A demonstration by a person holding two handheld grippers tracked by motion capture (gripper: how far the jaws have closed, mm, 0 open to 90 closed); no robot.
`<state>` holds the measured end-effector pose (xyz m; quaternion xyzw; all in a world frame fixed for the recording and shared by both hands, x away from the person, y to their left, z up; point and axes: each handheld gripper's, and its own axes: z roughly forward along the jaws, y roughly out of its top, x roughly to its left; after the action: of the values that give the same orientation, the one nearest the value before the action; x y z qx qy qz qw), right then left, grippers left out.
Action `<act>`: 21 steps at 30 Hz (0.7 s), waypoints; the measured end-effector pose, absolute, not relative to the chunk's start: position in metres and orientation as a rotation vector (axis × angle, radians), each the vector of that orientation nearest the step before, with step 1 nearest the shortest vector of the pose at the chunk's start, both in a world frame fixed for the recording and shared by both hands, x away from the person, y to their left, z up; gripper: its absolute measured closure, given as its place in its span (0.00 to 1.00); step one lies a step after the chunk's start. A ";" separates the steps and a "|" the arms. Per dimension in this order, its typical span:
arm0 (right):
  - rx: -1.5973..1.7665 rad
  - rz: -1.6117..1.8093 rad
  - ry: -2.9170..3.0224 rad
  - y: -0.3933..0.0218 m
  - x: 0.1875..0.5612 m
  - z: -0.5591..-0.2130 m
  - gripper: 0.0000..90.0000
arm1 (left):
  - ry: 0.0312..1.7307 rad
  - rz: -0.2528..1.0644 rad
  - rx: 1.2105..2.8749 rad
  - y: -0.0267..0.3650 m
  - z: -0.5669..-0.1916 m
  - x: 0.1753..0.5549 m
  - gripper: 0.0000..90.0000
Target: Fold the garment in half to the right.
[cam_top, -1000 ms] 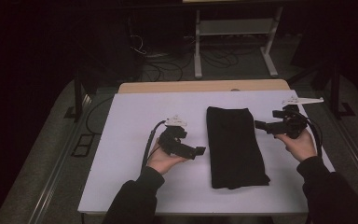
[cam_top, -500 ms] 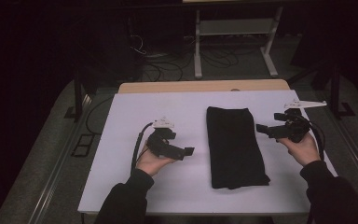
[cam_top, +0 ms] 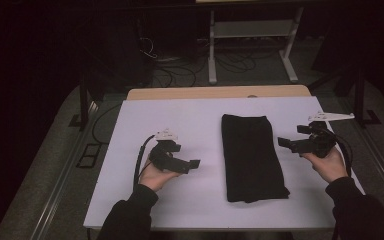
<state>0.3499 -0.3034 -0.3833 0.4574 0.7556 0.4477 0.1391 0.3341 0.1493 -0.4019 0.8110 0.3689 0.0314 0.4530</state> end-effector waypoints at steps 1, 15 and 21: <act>1.324 1.294 2.185 -0.304 0.348 -0.384 0.00 | 0.911 0.081 2.005 0.151 -0.402 0.334 0.00; 1.309 1.298 2.186 -0.308 0.333 -0.385 0.00 | 0.927 0.117 1.981 0.175 -0.404 0.329 0.00; 1.299 1.299 2.176 -0.310 0.326 -0.385 0.00 | 0.944 0.138 1.964 0.188 -0.405 0.326 0.00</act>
<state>0.3265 -0.3100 -0.3853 0.4513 0.7558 0.4512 0.1463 0.3262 0.1879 -0.4050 0.7982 0.3836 0.0561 0.4611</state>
